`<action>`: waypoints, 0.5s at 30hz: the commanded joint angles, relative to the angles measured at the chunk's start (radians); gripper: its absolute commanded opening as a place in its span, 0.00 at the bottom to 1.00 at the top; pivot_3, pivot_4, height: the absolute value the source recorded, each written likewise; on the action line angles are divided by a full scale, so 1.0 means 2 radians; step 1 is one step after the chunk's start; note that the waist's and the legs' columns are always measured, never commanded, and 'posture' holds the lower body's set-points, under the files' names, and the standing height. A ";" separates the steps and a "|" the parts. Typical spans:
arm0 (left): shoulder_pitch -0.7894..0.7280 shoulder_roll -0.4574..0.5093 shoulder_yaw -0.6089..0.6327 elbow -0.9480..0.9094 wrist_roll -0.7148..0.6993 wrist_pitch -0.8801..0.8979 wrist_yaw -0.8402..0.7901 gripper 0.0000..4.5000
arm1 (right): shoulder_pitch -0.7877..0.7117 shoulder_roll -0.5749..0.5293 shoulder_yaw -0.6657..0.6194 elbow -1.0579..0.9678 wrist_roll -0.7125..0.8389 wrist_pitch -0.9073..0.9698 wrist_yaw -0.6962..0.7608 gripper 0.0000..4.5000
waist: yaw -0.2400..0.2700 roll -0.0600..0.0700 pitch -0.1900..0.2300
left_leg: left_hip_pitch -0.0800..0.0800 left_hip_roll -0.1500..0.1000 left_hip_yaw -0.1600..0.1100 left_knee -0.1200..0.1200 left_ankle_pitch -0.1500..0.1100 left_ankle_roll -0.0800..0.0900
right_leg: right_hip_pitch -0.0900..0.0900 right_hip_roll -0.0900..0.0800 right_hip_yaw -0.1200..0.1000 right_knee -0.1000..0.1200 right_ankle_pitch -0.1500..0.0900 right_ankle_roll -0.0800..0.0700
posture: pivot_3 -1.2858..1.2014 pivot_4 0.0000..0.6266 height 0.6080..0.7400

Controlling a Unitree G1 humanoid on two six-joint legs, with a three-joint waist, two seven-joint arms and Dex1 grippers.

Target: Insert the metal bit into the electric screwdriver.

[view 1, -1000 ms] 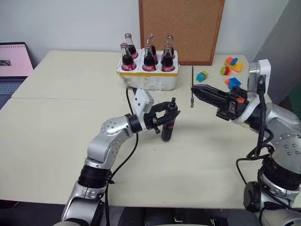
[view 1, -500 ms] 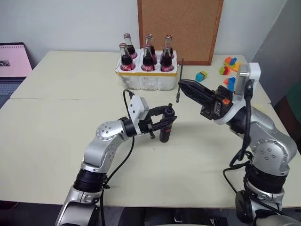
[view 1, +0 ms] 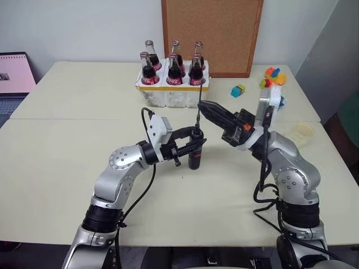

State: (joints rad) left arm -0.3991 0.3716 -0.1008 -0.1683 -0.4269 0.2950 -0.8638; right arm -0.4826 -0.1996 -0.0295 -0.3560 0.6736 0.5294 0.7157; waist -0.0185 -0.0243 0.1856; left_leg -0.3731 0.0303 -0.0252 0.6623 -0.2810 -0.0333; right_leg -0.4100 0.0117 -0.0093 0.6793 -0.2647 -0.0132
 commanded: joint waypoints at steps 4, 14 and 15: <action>0.010 0.012 0.002 -0.008 0.005 0.009 0.004 0.37 | -0.004 -0.002 0.008 0.004 -0.004 -0.029 0.004 0.00 | 0.000 0.000 0.000 | 0.000 0.000 0.000 0.000 0.000 0.000 | 0.000 0.000 0.000 0.000 0.000 0.000 | 0.52 0.24 1.00; 0.011 0.014 0.001 -0.007 0.006 0.009 0.004 0.37 | 0.003 -0.011 -0.004 -0.001 0.022 -0.024 -0.005 0.00 | 0.000 0.000 0.000 | 0.000 0.000 0.000 0.000 0.000 0.000 | 0.000 0.000 0.000 0.000 0.000 0.000 | 0.52 0.24 1.00; 0.011 0.014 0.001 -0.006 0.006 0.008 0.004 0.37 | 0.005 -0.014 -0.002 0.000 0.020 -0.026 -0.003 0.00 | 0.000 0.000 0.000 | 0.000 0.000 0.000 0.000 0.000 0.000 | 0.000 0.000 0.000 0.000 0.000 0.000 | 0.52 0.24 1.00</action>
State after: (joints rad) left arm -0.3919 0.3829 -0.1008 -0.1846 -0.4280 0.3003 -0.8600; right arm -0.4805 -0.2198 -0.0207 -0.3295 0.6948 0.4909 0.7021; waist -0.0190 -0.0243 0.1857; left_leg -0.3732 0.0303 -0.0251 0.6622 -0.2810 -0.0333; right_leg -0.4100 0.0116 -0.0091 0.6792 -0.2647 -0.0132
